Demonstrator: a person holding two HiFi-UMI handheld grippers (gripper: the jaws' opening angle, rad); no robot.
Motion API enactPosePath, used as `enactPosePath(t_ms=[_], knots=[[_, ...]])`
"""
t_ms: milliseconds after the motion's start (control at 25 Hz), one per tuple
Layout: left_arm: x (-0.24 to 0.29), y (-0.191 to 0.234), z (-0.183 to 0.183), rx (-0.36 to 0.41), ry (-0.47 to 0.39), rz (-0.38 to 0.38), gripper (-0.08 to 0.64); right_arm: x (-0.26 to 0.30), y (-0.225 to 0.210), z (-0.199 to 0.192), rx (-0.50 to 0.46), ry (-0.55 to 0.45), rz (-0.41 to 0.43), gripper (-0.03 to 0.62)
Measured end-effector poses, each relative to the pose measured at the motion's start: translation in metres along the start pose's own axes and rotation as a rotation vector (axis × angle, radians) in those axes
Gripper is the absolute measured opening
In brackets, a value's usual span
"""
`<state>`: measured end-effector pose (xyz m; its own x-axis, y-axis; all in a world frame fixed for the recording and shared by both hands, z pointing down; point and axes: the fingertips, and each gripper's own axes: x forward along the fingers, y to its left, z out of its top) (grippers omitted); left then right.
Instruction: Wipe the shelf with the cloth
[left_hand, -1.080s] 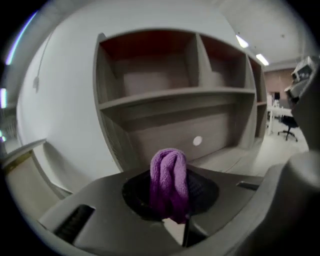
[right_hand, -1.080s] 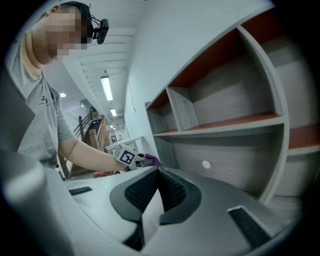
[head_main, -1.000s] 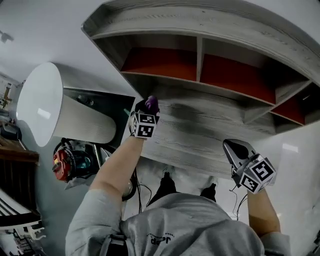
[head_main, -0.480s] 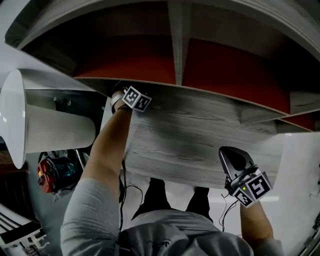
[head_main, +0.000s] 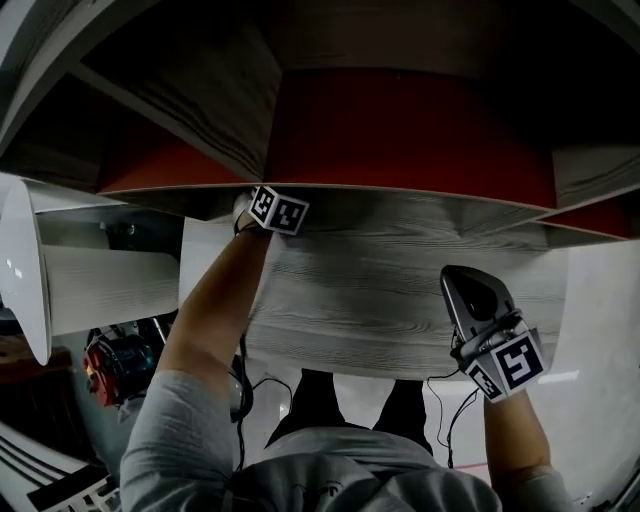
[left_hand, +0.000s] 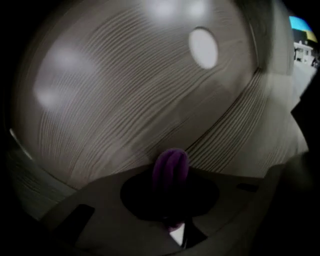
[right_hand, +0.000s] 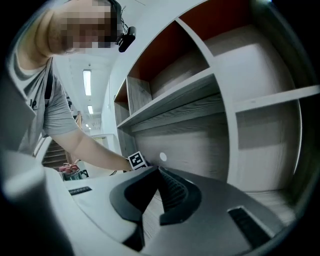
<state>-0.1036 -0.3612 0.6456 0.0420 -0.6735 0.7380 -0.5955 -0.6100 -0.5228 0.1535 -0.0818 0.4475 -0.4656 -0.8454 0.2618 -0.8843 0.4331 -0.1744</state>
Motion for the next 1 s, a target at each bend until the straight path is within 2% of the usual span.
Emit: enactPosePath(t_ms=[160, 320, 520, 680, 760, 800, 880, 1000], knots=[[-0.028, -0.118, 0.090, 0.043, -0.158, -0.163, 0.072, -0.044, -0.026, -0.005, 0.027, -0.006, -0.056, 0.021], [-0.059, -0.224, 0.164, 0.159, -0.291, -0.292, 0.074, -0.092, -0.053, -0.015, 0.056, 0.007, -0.116, 0.021], [-0.087, -0.290, 0.202, 0.259, -0.418, -0.468, 0.074, -0.124, -0.070, -0.023, 0.088, 0.023, -0.157, 0.021], [-0.115, -0.327, 0.211, 0.346, -0.551, -0.612, 0.074, -0.107, -0.053, -0.023, 0.073, 0.040, -0.130, 0.021], [-0.123, -0.310, 0.203, 0.311, -0.583, -0.602, 0.075, -0.086, -0.036, -0.015, 0.045, 0.042, -0.092, 0.021], [-0.123, -0.286, 0.190, 0.266, -0.578, -0.565, 0.075, -0.073, -0.025, -0.011, 0.028, 0.043, -0.066, 0.021], [-0.113, -0.214, 0.140, 0.168, -0.525, -0.442, 0.074, -0.045, 0.000, -0.003, 0.005, 0.045, -0.012, 0.021], [-0.096, -0.077, 0.030, 0.068, -0.379, -0.194, 0.074, 0.001, 0.047, 0.008, -0.011, 0.051, 0.071, 0.021]])
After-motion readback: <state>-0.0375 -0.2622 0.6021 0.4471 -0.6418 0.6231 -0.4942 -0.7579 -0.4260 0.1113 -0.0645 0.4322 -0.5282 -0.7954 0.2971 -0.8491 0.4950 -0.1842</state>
